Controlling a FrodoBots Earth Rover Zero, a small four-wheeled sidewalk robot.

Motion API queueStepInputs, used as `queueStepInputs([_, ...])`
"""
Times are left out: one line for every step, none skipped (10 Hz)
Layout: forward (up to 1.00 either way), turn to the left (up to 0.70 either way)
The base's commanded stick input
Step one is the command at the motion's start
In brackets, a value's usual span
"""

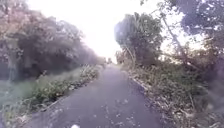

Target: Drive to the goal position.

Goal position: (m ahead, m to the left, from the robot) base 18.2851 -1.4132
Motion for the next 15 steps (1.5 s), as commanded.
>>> queueStepInputs([0.45, 0.0])
queueStepInputs([0.45, 0.0])
queueStepInputs([0.45, 0.0])
queueStepInputs([0.45, 0.0])
queueStepInputs([0.45, 0.0])
queueStepInputs([0.45, 0.0])
queueStepInputs([0.45, 0.0])
queueStepInputs([0.45, 0.0])
queueStepInputs([0.45, 0.0])
queueStepInputs([0.45, 0.0])
queueStepInputs([0.45, 0.0])
queueStepInputs([0.45, 0.0])
queueStepInputs([0.45, 0.0])
queueStepInputs([0.45, 0.0])
queueStepInputs([0.45, 0.0])
